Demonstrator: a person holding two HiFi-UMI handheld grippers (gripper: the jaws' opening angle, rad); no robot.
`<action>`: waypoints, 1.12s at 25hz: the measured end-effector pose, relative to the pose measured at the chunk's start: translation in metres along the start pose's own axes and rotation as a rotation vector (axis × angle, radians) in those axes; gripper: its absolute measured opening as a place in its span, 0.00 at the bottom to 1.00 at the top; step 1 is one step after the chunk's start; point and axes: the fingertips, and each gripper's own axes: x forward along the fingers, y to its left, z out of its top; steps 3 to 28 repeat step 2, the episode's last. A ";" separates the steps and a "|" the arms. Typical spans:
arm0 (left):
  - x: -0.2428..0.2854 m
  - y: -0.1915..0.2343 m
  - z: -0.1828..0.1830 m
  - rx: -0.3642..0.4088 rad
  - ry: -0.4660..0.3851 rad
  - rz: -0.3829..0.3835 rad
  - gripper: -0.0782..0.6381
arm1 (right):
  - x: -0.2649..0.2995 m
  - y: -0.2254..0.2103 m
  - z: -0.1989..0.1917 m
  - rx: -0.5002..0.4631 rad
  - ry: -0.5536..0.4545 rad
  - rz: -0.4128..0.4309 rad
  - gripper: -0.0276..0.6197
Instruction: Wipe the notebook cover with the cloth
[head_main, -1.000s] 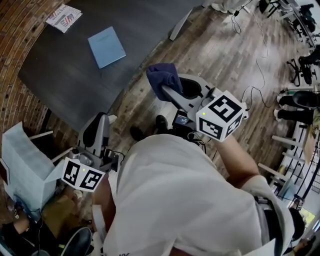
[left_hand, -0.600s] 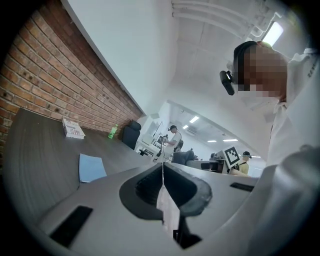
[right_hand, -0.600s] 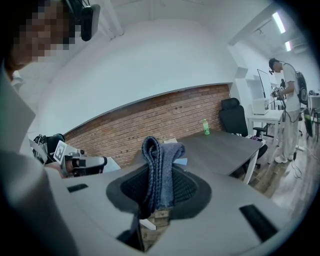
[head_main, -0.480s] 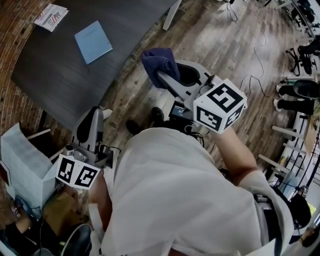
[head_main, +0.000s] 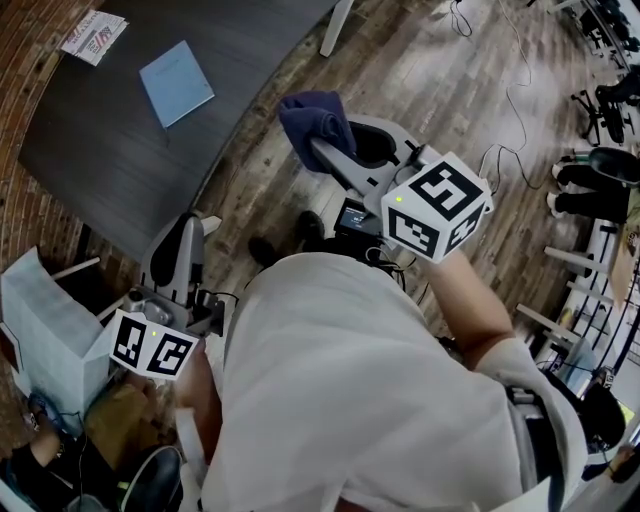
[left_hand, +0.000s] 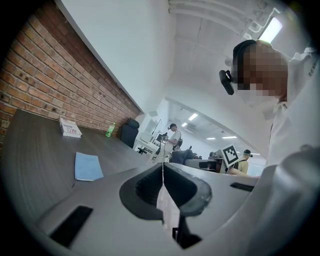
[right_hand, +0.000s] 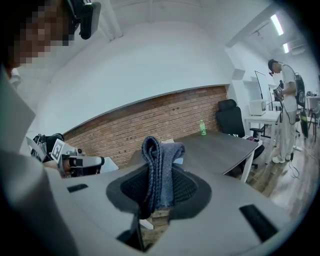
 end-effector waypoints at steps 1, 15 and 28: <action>0.001 0.000 -0.001 0.001 0.001 0.001 0.13 | 0.000 -0.001 0.000 -0.001 0.000 0.000 0.21; 0.002 -0.001 -0.001 0.002 0.002 0.001 0.13 | 0.000 -0.002 -0.001 -0.002 0.001 0.000 0.21; 0.002 -0.001 -0.001 0.002 0.002 0.001 0.13 | 0.000 -0.002 -0.001 -0.002 0.001 0.000 0.21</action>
